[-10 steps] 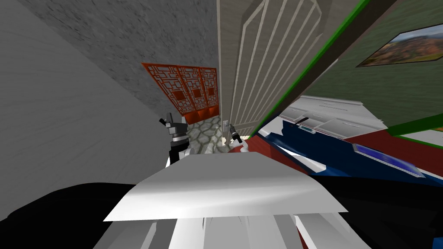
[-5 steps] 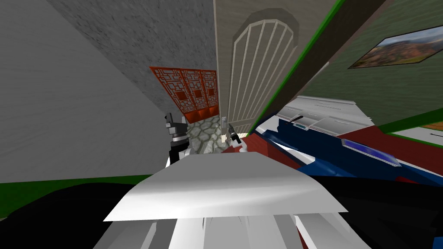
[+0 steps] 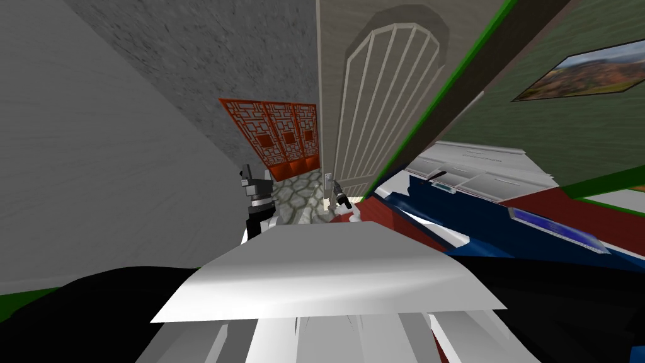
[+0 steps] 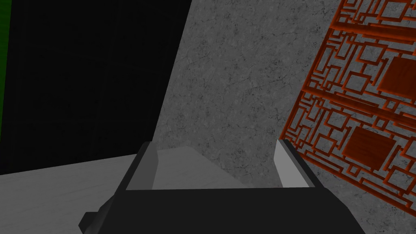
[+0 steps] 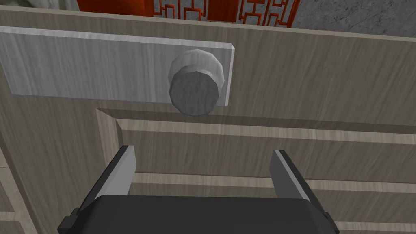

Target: Push the door open

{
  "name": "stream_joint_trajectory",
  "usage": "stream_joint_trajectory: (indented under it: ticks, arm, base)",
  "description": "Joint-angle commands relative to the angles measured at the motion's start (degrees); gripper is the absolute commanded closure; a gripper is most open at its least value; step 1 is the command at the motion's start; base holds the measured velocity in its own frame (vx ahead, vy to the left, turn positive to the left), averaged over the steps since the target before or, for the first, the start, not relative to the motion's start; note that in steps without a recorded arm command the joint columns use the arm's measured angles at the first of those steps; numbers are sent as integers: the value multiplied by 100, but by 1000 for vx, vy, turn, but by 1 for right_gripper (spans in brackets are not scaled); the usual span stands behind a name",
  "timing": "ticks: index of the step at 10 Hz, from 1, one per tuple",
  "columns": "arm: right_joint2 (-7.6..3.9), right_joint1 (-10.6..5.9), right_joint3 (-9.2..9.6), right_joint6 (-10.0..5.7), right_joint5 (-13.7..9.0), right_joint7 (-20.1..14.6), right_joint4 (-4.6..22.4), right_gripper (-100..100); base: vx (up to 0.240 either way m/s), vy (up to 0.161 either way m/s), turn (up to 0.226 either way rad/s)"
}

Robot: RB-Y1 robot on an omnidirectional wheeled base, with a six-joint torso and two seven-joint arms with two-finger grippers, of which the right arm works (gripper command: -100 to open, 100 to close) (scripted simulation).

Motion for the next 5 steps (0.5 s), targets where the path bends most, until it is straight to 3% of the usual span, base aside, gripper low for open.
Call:
stream_joint_trajectory:
  ticks: [1, 5]
  arm:
    - [4, -12, -25, -18, 1, 11, 19, -100]
    - [122, -65, -87, -65, 0, 30, 96, -100]
  base:
    - [186, 80, 28]
    - [187, 53, 19]
